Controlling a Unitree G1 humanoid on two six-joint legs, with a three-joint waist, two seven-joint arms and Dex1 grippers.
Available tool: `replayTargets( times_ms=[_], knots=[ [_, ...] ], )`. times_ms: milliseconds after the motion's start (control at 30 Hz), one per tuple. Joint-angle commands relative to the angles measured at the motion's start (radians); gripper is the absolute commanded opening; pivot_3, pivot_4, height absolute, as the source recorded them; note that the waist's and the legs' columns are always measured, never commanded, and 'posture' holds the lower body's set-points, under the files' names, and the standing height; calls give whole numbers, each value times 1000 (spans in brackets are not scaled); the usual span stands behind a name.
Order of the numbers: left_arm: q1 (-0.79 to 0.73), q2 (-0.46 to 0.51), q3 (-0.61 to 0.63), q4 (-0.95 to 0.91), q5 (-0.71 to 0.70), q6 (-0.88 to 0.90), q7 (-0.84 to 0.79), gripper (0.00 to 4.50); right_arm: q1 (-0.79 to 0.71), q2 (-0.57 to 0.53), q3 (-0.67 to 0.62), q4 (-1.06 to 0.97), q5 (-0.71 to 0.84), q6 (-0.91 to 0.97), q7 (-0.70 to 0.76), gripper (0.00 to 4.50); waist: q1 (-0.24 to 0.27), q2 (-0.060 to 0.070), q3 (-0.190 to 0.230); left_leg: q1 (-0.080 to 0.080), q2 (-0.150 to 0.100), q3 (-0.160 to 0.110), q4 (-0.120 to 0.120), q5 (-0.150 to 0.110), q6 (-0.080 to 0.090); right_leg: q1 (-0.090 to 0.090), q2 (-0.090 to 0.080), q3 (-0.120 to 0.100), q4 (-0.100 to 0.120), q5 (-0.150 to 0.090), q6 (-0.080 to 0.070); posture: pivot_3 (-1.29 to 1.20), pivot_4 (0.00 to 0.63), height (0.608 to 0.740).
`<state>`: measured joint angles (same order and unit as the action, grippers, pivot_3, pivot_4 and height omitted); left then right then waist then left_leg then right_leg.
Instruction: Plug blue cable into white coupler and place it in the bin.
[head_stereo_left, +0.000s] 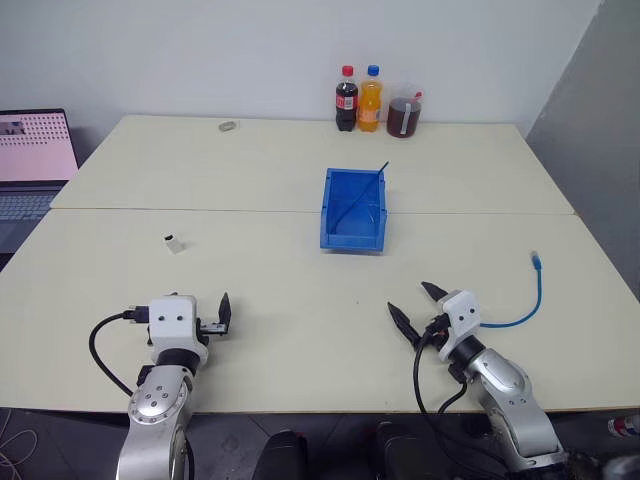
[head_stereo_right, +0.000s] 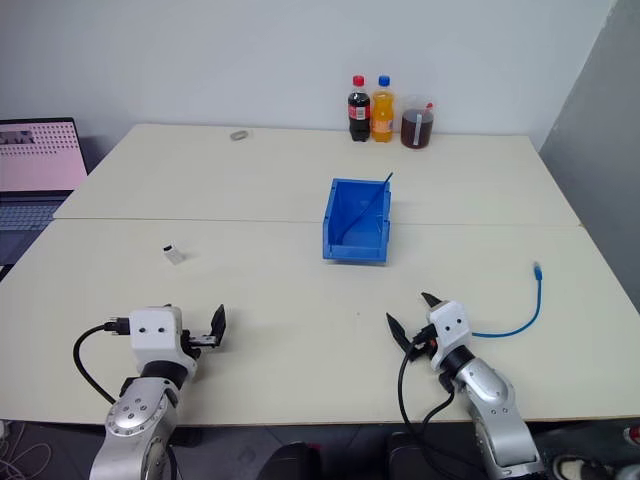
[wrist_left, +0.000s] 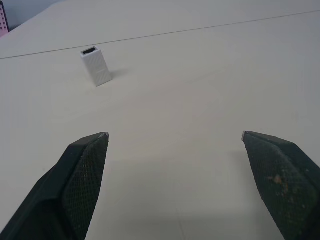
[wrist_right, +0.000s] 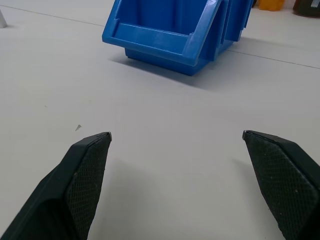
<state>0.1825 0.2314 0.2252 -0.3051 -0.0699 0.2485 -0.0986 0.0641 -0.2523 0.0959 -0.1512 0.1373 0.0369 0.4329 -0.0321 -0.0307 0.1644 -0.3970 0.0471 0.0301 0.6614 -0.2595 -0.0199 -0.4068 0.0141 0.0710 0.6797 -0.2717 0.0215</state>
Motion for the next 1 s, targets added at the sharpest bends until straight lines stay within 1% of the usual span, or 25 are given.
replayTargets(
  times_ms=[33,333,500,600,633,700,767,800,900,1000],
  knots=[
    [3,7,8,-18,7,-48,-5,4500,-1,-4,-13,-35,5,-7,-1,4473,0,0,0,0,0,0,0,0,0,0,0,0,0,0,0,0,150,740],
    [23,3,-4,-40,11,-30,1,4500,1,-3,-6,-34,3,-9,1,4473,0,0,0,0,0,0,0,0,0,0,0,0,0,0,0,0,150,740],
    [35,11,-12,-46,11,-58,-19,4500,6,-4,-5,-39,1,-14,0,4473,0,0,0,0,0,0,0,0,0,0,0,0,0,0,0,0,150,740],
    [66,16,-6,-74,-80,-57,-108,4500,9,-4,-9,-45,1,-21,-2,4473,0,0,0,0,0,0,0,0,0,0,0,0,0,0,0,0,150,740],
    [78,29,-9,-87,-108,-62,-152,4500,11,-3,-12,-51,2,-25,-4,4473,0,0,0,0,0,0,0,0,0,0,0,0,0,0,0,0,150,740],
    [95,78,-33,-105,-111,-68,-227,4500,17,-3,-16,-68,3,-34,-7,4473,0,0,0,0,0,0,0,0,0,0,-1,0,0,-1,-1,0,150,740],
    [98,108,-45,-111,-103,-73,-258,4500,19,-3,-17,-78,3,-36,-8,4473,0,0,1,0,0,0,0,0,0,-1,-1,0,0,-4,-6,0,150,740],
    [85,141,-65,-126,-98,-87,-298,4500,22,-2,-21,-94,6,-34,-13,4473,0,0,1,0,1,0,0,0,0,-1,-1,0,0,-4,-7,0,150,740],
    [-84,238,-143,-182,-209,15,-472,4500,30,-2,-86,-172,35,3,-55,4473,9,-1,4,-1,0,-1,0,0,0,-1,-1,-1,0,-4,-8,0,150,740],
    [-222,315,-201,-193,-302,140,-591,4500,13,-4,-170,-211,36,67,-130,4473,12,-1,4,-2,-1,-1,1,0,0,-1,0,-2,0,-4,-7,0,150,740]
  ],
)
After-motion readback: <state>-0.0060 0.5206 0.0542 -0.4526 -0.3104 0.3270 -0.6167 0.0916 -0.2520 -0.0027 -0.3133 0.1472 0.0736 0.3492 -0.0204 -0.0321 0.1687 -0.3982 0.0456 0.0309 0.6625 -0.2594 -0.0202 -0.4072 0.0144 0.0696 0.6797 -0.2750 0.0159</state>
